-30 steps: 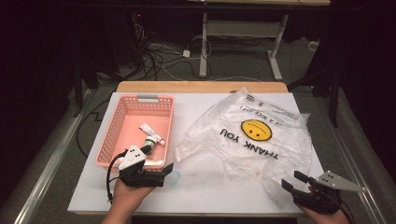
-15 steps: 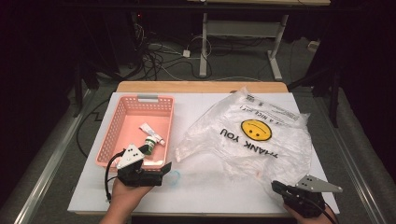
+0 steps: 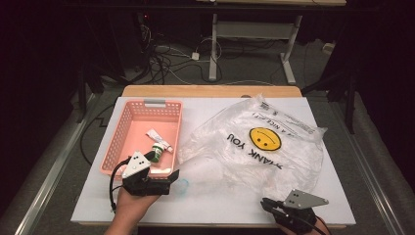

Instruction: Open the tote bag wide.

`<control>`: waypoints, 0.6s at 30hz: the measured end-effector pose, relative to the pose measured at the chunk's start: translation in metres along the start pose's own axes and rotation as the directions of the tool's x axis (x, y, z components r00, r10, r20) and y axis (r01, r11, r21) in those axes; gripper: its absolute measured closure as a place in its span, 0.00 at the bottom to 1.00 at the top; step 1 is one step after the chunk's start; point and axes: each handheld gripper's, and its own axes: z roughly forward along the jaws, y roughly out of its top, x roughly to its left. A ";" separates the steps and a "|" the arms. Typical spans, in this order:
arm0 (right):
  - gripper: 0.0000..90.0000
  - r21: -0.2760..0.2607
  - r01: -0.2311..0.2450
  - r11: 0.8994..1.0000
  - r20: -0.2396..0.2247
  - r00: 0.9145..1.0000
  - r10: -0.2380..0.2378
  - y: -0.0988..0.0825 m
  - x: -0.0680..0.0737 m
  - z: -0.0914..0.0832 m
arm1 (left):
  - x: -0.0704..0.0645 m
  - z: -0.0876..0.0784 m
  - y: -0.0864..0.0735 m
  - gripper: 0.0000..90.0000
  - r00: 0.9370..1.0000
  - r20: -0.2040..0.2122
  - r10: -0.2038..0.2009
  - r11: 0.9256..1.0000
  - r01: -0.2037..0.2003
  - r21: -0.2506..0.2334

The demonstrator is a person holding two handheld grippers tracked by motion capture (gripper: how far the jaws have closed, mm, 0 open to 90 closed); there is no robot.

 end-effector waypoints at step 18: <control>0.51 -0.140 -0.002 0.990 0.049 0.999 0.009 0.074 -0.042 0.009 | -0.001 0.001 -0.002 0.00 1.000 -0.002 0.021 1.000 -0.021 0.010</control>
